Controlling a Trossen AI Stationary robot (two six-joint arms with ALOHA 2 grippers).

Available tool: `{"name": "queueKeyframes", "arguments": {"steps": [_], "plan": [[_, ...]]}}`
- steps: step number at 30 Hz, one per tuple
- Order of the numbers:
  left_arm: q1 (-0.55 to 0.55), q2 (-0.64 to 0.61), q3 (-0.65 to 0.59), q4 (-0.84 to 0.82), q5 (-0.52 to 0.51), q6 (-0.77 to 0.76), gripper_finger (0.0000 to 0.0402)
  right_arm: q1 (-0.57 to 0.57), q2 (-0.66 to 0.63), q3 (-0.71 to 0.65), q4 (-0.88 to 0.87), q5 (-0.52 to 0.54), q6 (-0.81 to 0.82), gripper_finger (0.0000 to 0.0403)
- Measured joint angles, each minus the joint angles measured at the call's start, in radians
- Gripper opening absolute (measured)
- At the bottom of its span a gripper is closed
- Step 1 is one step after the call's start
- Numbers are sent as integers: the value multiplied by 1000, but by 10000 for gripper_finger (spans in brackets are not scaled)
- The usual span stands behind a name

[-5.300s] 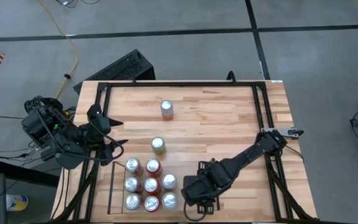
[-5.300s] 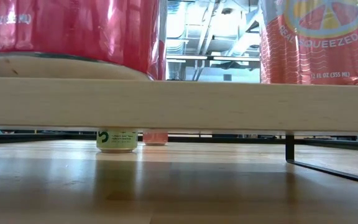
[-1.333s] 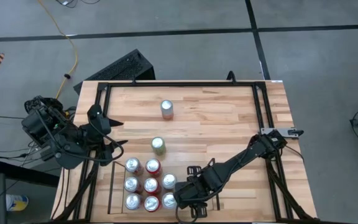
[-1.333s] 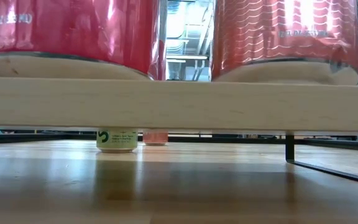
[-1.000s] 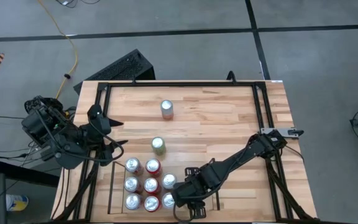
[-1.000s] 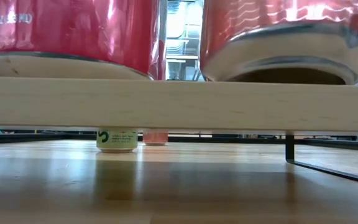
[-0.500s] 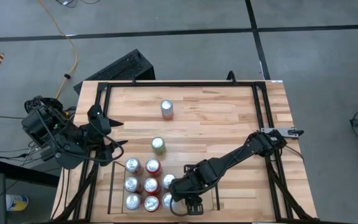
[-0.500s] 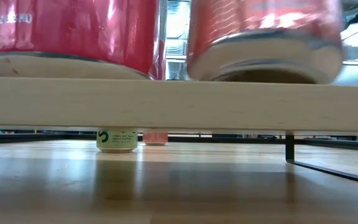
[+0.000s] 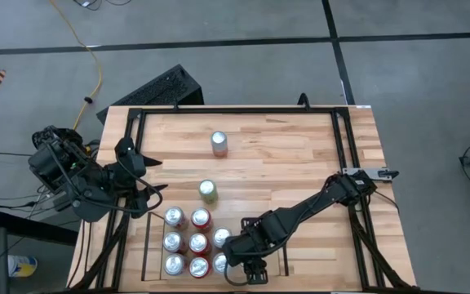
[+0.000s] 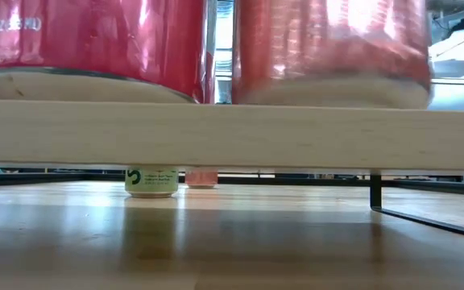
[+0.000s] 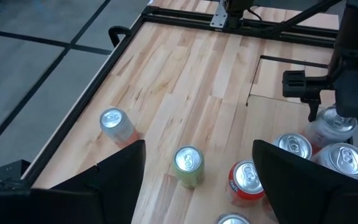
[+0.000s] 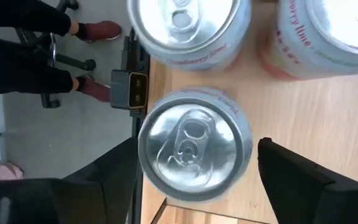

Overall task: Place canned beverage on shelf
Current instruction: Put the pink soda can on the shelf, then put the pink soda can on the shelf aligned with the other pink soda can

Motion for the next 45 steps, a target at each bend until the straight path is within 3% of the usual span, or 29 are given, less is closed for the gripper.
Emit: {"name": "queueKeyframes", "arguments": {"steps": [10, 19, 28, 33, 36, 41, 45], "plan": [[0, 0, 0, 0, 0, 1, 281, -12, 0, 0, -3, -4, 20, 310], [0, 0, 0, 0, -1, 1, 281, -21, -1, 10, 26, -97, 65, 311], [0, 0, 0, 0, -1, 0, 281, -33, -1, 10, -24, -108, 65, 311], [0, 0, 0, 1, -1, -4, 281, -60, -2, 10, -31, -222, 103, 311], [0, 0, 0, 3, -1, -5, 281, -69, -22, 10, -44, -239, 106, 311], [0, 0, 0, 5, -4, -17, 281, -82, -120, 11, -86, -165, 92, 311], [0, 1, 0, 8, -23, -18, 281, -88, -228, 11, -201, 26, 76, 311]]}}
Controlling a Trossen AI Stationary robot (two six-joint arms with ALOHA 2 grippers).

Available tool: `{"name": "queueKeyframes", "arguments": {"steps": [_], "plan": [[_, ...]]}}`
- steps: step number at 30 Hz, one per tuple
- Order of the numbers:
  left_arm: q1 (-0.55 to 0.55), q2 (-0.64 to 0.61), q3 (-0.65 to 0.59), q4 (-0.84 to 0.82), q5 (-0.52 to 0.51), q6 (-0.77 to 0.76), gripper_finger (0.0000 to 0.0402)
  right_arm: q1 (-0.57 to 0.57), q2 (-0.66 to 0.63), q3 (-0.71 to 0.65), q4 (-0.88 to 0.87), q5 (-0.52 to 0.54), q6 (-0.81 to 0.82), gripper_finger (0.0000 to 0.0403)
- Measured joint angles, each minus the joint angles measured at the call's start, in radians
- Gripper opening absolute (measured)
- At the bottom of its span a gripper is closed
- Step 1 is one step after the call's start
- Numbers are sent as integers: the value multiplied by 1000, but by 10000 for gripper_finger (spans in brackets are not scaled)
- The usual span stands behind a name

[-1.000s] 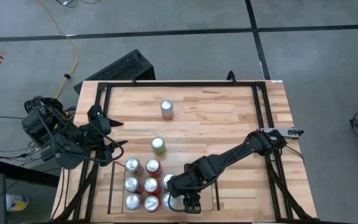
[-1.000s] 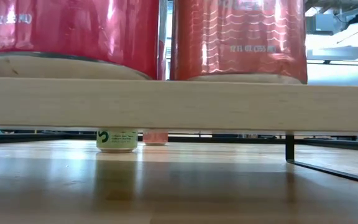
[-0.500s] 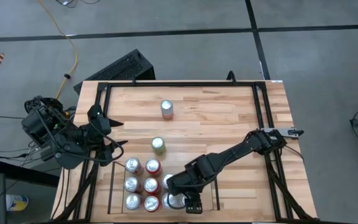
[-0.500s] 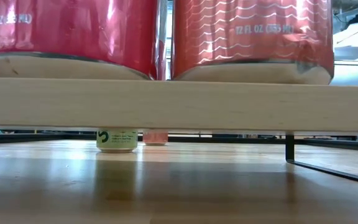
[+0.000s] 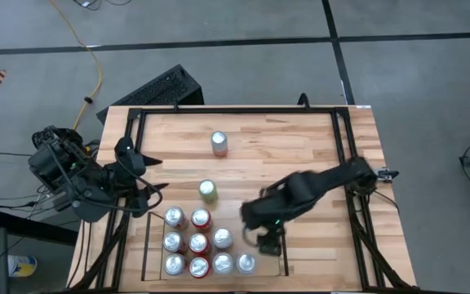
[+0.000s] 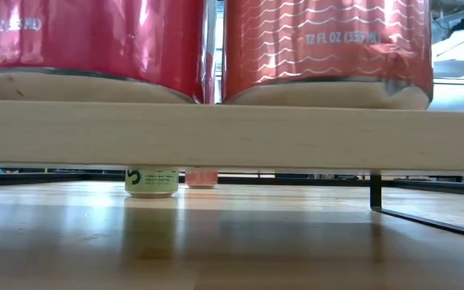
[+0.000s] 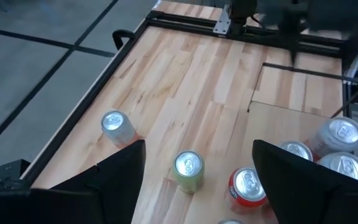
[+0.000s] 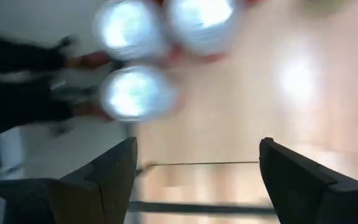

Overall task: Place canned beverage on shelf
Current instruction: Put the pink soda can on the shelf aligned with the other pink soda can

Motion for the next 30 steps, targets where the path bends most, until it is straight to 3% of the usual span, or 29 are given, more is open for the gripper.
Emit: {"name": "queueKeyframes", "arguments": {"steps": [3, 7, 9, 16, 20, 26, 30], "plan": [[0, 0, 0, 4, -21, 0, 281, 4, -85, -2, -84, 210, -17, 311], [4, 0, 0, 30, -58, 12, 281, -5, -199, -32, -65, 462, -75, 311], [16, 0, 0, 58, -60, 16, 281, -36, -235, -31, -71, 534, -99, 311], [89, 0, 0, 143, -60, 13, 281, -239, -234, -33, -3, 549, -362, 311], [157, 1, 0, 171, -90, 3, 281, -339, -197, -34, 18, 533, -435, 311], [403, 28, -1, 90, 0, 84, 281, -365, -210, -35, -22, 538, -439, 311], [640, 33, -22, 118, 91, 259, 281, -356, -257, -34, -72, 556, -331, 311]]}}
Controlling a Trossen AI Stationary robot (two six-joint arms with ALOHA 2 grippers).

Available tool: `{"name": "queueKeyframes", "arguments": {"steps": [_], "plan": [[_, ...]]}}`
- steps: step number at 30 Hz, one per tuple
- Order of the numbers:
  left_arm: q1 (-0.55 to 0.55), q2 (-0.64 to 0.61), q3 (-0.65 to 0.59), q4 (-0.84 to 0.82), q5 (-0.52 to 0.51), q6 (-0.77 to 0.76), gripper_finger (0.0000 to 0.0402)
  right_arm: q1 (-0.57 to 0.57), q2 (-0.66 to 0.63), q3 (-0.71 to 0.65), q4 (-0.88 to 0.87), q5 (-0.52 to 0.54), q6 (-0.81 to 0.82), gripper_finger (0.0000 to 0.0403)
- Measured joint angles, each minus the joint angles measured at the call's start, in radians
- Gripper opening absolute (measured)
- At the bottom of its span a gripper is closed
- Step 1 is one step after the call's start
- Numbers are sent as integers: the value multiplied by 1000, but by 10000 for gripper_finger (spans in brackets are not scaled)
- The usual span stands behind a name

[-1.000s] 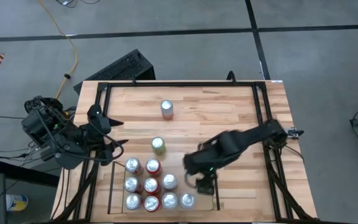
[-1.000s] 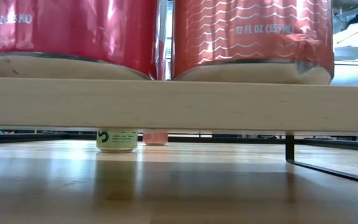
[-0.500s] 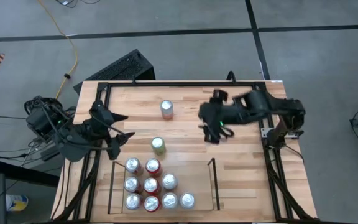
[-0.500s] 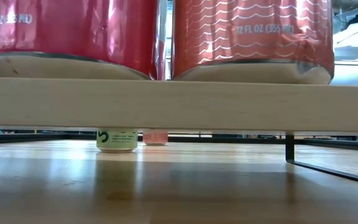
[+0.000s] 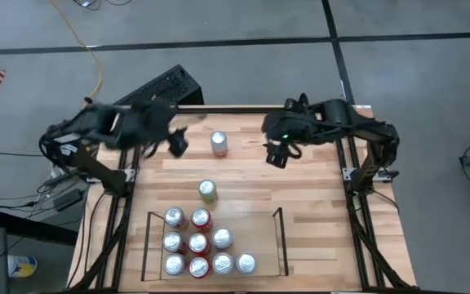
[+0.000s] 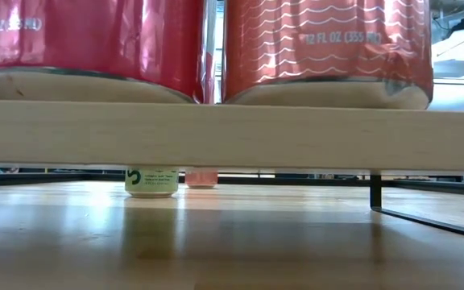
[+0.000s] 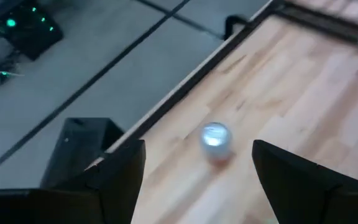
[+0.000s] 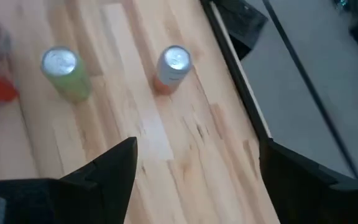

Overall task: Place canned beverage on shelf
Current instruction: Put the pink soda can on the shelf aligned with the other pink soda can

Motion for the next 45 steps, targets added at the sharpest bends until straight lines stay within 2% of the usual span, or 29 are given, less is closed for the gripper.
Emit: {"name": "queueKeyframes", "arguments": {"steps": [3, 7, 10, 14, 20, 24, 28, 30, 35, 39, 45], "plan": [[183, 0, -57, 148, 135, 169, 281, 10, -26, 0, -5, 1, 121, 311], [381, 1, -166, 357, 387, 334, 281, 44, -47, 0, -5, 21, 219, 311], [490, 0, -287, 502, 559, 378, 281, 79, -47, 0, -5, 57, 246, 311], [575, 2, -443, 655, 653, 387, 281, 126, -46, 0, -5, 94, 262, 311], [585, 2, -646, 916, 667, 329, 281, 157, -44, 0, -5, 222, 178, 311], [568, 1, -758, 1068, 666, 297, 281, 150, -45, 0, -5, 235, 102, 311], [551, 1, -830, 1120, 657, 284, 281, 126, -47, 0, -5, 235, 75, 311], [528, 1, -862, 1132, 654, 329, 281, 116, -47, 0, -5, 234, 57, 311], [444, 0, -970, 1314, 504, 413, 281, 102, -47, 0, -5, 232, 46, 311], [427, 0, -1058, 1394, 380, 413, 281, 103, -44, -1, -5, 227, 53, 311], [421, 0, -1206, 1600, 365, 391, 281, 111, -44, -8, -4, 224, 54, 311]]}}
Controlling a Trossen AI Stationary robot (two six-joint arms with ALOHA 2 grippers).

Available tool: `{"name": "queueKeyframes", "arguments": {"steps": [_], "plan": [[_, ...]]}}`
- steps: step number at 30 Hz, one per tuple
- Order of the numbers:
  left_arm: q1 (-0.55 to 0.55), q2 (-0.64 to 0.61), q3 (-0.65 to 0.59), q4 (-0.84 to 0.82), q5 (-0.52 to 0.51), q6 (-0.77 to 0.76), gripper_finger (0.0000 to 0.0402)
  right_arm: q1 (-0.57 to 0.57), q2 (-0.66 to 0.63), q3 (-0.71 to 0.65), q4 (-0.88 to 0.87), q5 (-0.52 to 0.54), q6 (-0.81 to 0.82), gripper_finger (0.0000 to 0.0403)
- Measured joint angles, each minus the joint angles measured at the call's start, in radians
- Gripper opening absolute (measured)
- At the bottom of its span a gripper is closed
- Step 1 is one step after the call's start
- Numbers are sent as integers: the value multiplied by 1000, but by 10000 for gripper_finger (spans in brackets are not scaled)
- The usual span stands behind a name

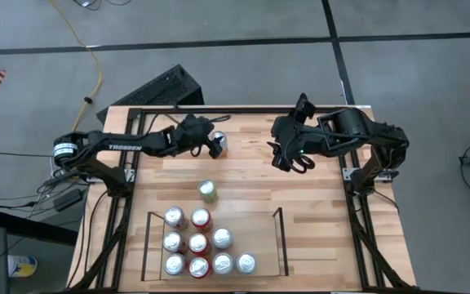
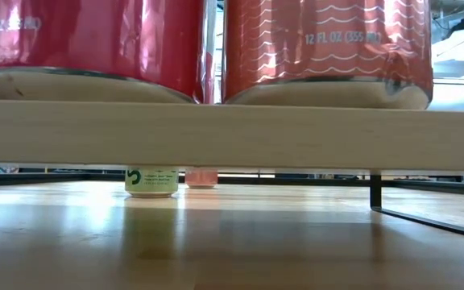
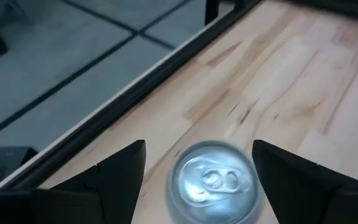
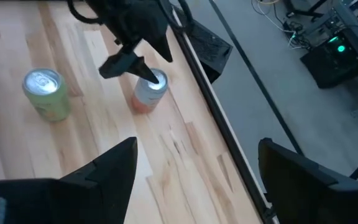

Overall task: Place canned beverage on shelf
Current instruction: Put the pink soda can on the shelf aligned with the other pink soda can

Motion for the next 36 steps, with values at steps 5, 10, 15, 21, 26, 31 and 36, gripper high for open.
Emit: {"name": "queueKeyframes", "arguments": {"steps": [5, 10, 15, 21, 26, 31, 36], "plan": [[-4, 0, -80, 124, -25, 2, 281, -2, 1, -51, -1, -3, 32, 311], [-13, 0, -113, 157, 0, -2, 281, -3, 1, -97, 1, -19, 29, 311], [-23, 0, -123, 165, -38, -40, 281, -3, 2, -136, 3, -18, 29, 311], [-29, -1, -122, 149, -40, -11, 281, -23, 1, -136, 24, -15, 21, 311], [-33, -1, -122, 153, 23, -36, 281, -36, 1, -136, 40, 2, 17, 311], [-41, -3, -122, 140, 44, -26, 281, -36, 1, -136, 40, 6, 0, 311], [-38, -2, -121, 135, 33, -7, 281, -36, 1, -136, 40, 6, -1, 311]]}}
